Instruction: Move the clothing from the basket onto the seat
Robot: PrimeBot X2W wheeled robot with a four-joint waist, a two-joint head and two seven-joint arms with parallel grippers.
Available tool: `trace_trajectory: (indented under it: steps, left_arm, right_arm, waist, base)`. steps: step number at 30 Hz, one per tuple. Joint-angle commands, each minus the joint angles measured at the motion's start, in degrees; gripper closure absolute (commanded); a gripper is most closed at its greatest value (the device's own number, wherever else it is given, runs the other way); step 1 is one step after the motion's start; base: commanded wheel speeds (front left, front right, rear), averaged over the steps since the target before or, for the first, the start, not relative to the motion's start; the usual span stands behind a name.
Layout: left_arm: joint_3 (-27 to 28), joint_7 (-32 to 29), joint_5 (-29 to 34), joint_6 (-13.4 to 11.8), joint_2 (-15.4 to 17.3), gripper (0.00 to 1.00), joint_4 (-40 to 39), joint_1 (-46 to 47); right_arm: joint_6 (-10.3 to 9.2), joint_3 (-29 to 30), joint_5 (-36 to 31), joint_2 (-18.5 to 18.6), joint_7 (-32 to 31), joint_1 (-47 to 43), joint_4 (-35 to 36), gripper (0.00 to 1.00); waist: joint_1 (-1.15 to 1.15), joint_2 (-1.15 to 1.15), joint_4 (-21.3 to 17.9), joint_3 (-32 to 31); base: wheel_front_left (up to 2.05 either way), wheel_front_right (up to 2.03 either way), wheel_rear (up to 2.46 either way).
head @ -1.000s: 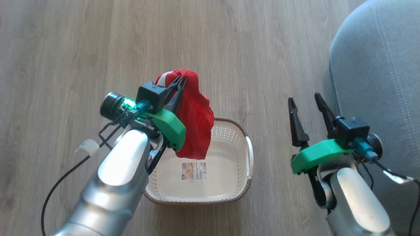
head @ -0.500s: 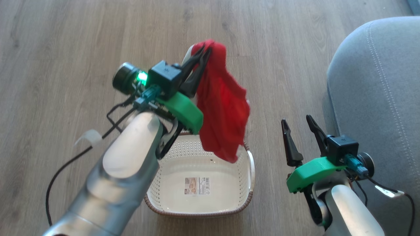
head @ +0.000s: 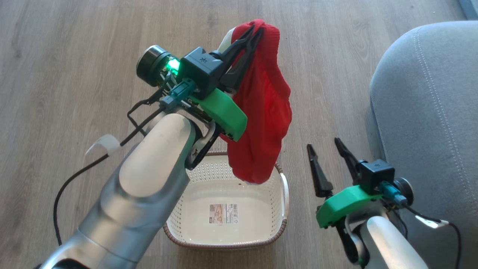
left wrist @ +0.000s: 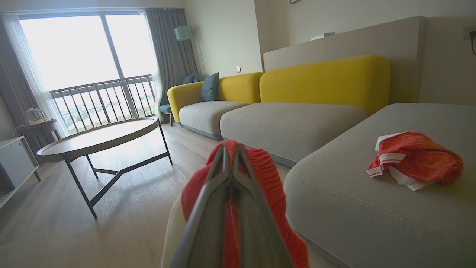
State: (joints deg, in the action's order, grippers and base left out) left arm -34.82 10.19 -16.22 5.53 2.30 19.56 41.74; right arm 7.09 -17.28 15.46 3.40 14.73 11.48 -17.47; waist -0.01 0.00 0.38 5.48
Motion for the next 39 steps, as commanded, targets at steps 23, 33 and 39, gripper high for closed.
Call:
trace_trajectory:
  steps: [23, 33, 39]
  left_arm:
    - [-5.2, 0.1, -3.3, -1.8, 0.6, 1.00, -6.6, 5.5]
    - [-9.0, 0.9, -5.4, -2.5, 0.6, 1.00, -6.8, 5.1]
    - [-10.9, 1.5, -6.8, -3.0, 0.6, 1.00, -6.9, 5.1]
  right_arm:
    - [0.40, -15.0, 8.9, -0.5, 0.3, 12.9, -4.3, 0.00]
    - [0.40, -17.6, 10.4, -0.5, 0.3, 20.1, -7.2, 0.00]
    - [0.40, -16.8, 10.7, -0.5, 0.3, 21.8, -11.0, 0.15]
  waist:
    - [0.01, 0.00, 4.1, 0.2]
    - [0.01, 0.00, 6.6, 0.4]
    - [0.01, 0.00, 7.7, 0.7]
  base:
    - [0.00, 0.00, 0.00]
    - [0.00, 0.00, 0.00]
    - [0.00, 0.00, 0.00]
